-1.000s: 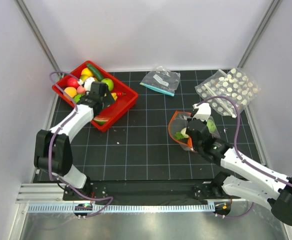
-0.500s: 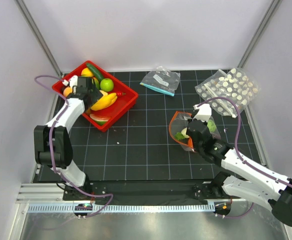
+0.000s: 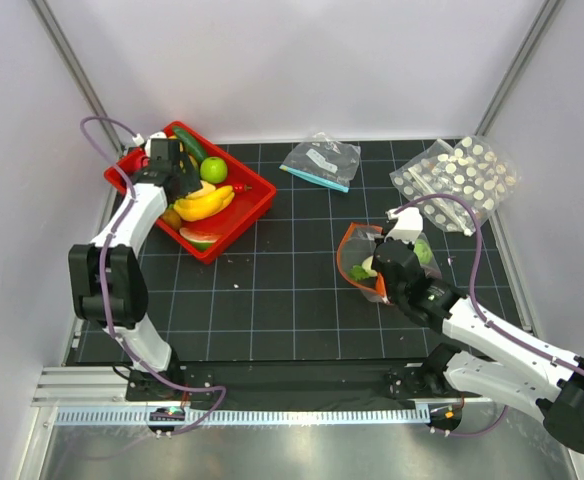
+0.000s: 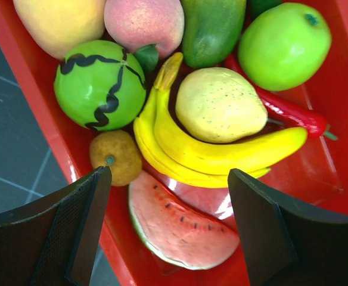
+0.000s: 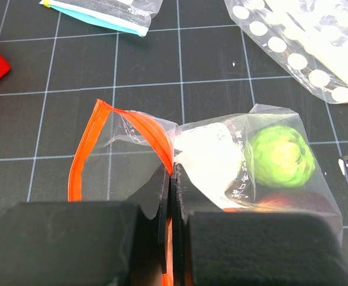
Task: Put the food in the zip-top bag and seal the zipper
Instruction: Pick up the fake fruit from the bin.
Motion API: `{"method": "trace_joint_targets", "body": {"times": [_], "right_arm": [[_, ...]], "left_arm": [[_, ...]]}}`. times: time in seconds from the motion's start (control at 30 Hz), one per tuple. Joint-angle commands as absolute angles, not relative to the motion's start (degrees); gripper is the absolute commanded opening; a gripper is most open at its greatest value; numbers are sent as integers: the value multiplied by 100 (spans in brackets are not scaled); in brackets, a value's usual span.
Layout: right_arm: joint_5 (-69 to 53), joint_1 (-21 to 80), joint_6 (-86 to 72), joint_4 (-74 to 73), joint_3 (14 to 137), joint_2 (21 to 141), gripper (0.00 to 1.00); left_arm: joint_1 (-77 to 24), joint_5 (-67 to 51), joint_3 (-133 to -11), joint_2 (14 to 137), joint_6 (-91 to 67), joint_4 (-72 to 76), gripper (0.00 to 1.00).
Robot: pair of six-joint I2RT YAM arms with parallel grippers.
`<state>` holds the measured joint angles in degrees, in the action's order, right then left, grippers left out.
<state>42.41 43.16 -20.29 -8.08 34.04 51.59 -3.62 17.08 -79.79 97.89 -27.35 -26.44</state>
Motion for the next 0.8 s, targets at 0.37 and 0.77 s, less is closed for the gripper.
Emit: {"method": "trace_joint_targets", "body": {"times": [0.37, 0.77], "right_arm": [[3973, 4324, -2224, -422, 3305, 4948, 2], [3902, 4324, -2276, -439, 3366, 5063, 2]], "left_arm": [[-290, 1371, -8288, 10406, -1152, -2751, 84], [-26, 993, -8085, 10800, -1327, -2733, 86]]}}
